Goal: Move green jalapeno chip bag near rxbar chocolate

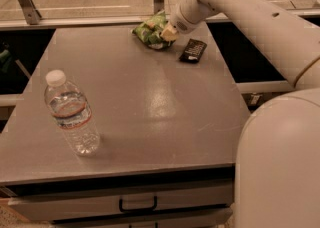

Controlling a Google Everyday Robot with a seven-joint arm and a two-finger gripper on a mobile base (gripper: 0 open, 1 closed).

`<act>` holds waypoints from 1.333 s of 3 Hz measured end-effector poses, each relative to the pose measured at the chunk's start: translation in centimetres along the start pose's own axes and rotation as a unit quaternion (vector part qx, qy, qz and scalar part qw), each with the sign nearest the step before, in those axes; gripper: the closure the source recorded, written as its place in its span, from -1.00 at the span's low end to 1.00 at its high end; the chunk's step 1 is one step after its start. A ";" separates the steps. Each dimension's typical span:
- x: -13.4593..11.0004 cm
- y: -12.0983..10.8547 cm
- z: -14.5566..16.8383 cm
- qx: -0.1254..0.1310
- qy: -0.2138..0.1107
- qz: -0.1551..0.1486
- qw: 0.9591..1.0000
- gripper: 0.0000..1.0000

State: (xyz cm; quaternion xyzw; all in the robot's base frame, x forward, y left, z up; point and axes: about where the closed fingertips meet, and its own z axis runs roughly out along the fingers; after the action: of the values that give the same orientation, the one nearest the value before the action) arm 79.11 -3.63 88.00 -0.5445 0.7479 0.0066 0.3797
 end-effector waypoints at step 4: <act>0.4 -3.7 -6.6 0.053 -0.045 -0.006 0.998 -1.00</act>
Offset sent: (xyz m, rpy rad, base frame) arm 0.0031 -0.0336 0.0182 -0.0415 -0.0348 -0.0321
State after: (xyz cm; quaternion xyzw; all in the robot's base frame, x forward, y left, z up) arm 78.41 -8.21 93.95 -0.5271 0.7264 -0.0108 0.4409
